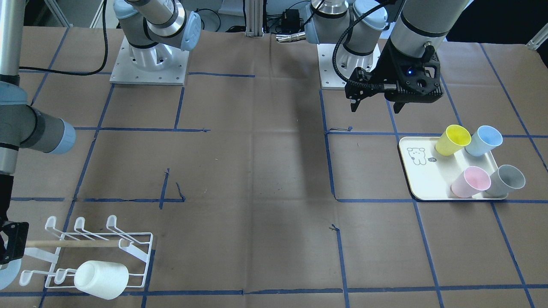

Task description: Transfer IKEA cup to right arm and place on rack

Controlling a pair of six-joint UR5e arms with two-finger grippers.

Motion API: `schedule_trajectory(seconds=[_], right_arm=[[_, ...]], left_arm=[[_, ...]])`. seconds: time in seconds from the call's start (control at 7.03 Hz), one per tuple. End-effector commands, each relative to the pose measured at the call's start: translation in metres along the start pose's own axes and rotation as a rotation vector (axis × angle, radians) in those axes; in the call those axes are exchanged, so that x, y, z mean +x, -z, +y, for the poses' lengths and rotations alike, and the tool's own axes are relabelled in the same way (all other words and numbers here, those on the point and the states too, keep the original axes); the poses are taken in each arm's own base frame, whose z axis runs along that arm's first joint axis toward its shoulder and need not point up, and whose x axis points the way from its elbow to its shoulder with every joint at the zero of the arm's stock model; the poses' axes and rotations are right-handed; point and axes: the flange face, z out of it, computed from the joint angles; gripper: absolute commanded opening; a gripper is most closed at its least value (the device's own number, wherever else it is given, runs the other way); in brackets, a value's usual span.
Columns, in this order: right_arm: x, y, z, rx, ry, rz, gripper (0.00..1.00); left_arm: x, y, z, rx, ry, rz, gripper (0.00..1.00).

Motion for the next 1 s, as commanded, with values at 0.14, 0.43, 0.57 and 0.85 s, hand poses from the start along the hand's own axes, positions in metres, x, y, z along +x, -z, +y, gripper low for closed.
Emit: schedule_trajectory(seconds=[0.14, 0.43, 0.57, 0.85], right_arm=[[0.0, -0.009, 0.025, -0.019, -0.002, 0.006, 0.08], [-0.003, -0.02, 0.042, -0.017, 0.0, 0.002, 0.08], [-0.004, -0.022, 0.047, -0.021, -0.003, 0.002, 0.08], [-0.007, -0.025, 0.054, -0.034, -0.006, -0.005, 0.09]], left_arm=[[0.0, 0.001, -0.001, 0.009, -0.001, 0.0, 1.0], [0.0, 0.002, -0.002, 0.012, 0.003, -0.001, 1.0], [0.0, 0.001, -0.002, 0.01, 0.003, 0.0, 1.0], [0.0, 0.002, -0.002, 0.012, 0.003, -0.001, 1.0]])
